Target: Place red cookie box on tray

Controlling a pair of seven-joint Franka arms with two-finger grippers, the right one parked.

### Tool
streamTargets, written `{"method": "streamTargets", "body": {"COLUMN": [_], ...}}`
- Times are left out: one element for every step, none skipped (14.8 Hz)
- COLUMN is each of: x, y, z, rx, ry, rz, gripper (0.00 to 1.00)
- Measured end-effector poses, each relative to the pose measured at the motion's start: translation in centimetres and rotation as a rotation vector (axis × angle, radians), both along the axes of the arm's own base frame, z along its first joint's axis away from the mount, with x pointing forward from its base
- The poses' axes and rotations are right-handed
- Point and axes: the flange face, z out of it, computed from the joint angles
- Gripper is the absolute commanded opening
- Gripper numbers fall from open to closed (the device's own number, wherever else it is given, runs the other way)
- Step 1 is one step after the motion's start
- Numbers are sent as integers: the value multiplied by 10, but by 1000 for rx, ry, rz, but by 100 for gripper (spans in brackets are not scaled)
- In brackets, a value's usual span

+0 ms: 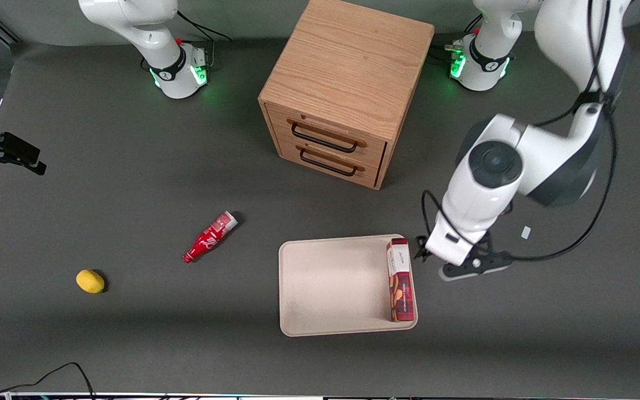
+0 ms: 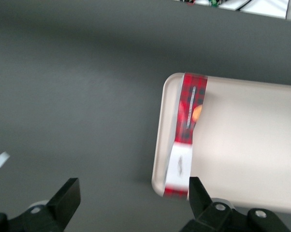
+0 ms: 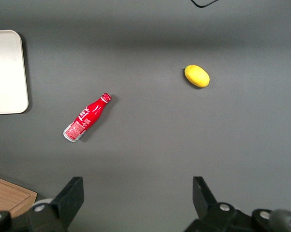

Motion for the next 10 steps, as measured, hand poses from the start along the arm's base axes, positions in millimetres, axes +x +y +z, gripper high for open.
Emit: {"method": "streamTargets", "body": {"x": [-8,-15,-22,-31,-40,-48,-58,-67,-76,-86], "y": [16,37,64,97,130,162,193,221,244,263], "z": [26,52,76,99,119,135,148,155,158,158], "rx": [11,17,22,19,9,-1,-10,-22,-34,-43], "ry": [20,43,72,104,132,154,175,194,207,214], "rz": [-12,-33,-61,-92,-126,-162,-201,-237,-261,-275], "gripper": [100,100,100,100,100,100,100,100,100,100]}}
